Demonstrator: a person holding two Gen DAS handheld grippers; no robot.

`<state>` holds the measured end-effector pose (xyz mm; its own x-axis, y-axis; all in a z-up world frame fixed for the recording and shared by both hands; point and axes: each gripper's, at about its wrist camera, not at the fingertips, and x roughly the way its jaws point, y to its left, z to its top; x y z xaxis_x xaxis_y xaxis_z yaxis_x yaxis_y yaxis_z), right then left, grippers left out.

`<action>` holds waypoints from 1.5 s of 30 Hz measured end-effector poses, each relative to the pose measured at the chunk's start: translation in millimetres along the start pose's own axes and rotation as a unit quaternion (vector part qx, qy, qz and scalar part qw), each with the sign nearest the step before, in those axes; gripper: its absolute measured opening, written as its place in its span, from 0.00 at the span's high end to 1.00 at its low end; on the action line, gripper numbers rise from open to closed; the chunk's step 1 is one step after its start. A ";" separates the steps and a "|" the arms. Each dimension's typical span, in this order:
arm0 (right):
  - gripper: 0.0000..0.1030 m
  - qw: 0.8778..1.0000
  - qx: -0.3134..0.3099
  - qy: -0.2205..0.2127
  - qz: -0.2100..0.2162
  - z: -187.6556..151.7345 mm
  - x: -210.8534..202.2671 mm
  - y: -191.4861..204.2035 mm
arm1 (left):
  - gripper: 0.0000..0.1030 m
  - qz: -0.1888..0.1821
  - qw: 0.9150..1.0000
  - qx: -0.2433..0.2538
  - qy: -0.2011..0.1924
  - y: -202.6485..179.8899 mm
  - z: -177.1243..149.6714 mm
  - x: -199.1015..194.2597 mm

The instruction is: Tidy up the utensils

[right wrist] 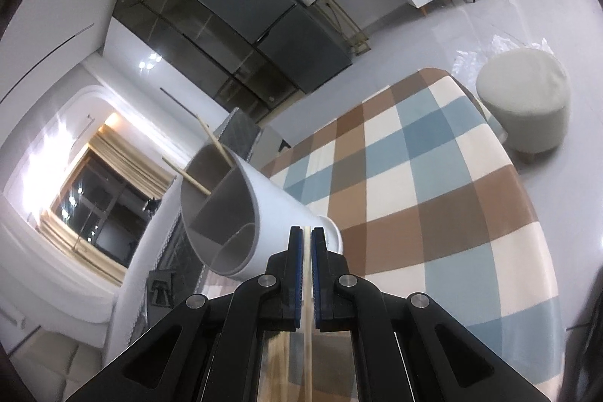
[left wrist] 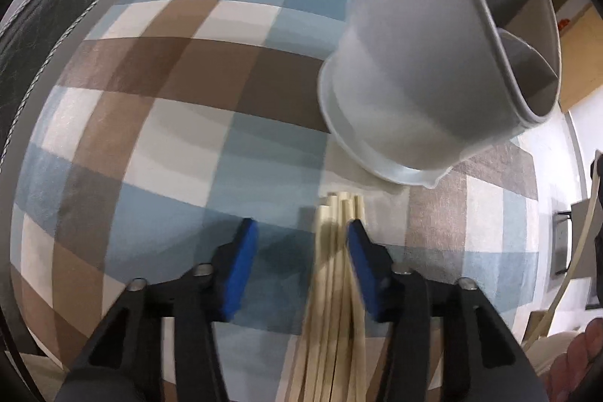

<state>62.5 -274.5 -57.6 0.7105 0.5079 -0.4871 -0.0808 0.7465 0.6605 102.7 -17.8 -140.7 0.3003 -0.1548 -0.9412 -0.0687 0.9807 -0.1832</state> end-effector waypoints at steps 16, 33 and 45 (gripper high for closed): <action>0.96 1.000 -0.014 -0.010 -0.002 -0.8 -4.2 3.8 | 0.98 -0.025 0.999 -0.024 -0.033 17.1 -5.0 -19.4; 0.97 0.987 -0.148 -0.066 -0.001 -26.7 -31.8 68.4 | 0.98 -0.099 0.976 0.032 -0.189 -2.7 -28.5 -127.0; 0.97 0.976 -0.184 -0.111 0.020 -19.8 -52.2 114.0 | 0.98 -0.130 0.921 0.007 -0.368 2.9 -15.1 -216.0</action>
<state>2.4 -207.4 31.8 0.8319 0.4648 -0.3031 -0.3286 0.8528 0.4059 23.3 16.6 57.8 0.8685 -0.2669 -0.4177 0.1078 0.9242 -0.3664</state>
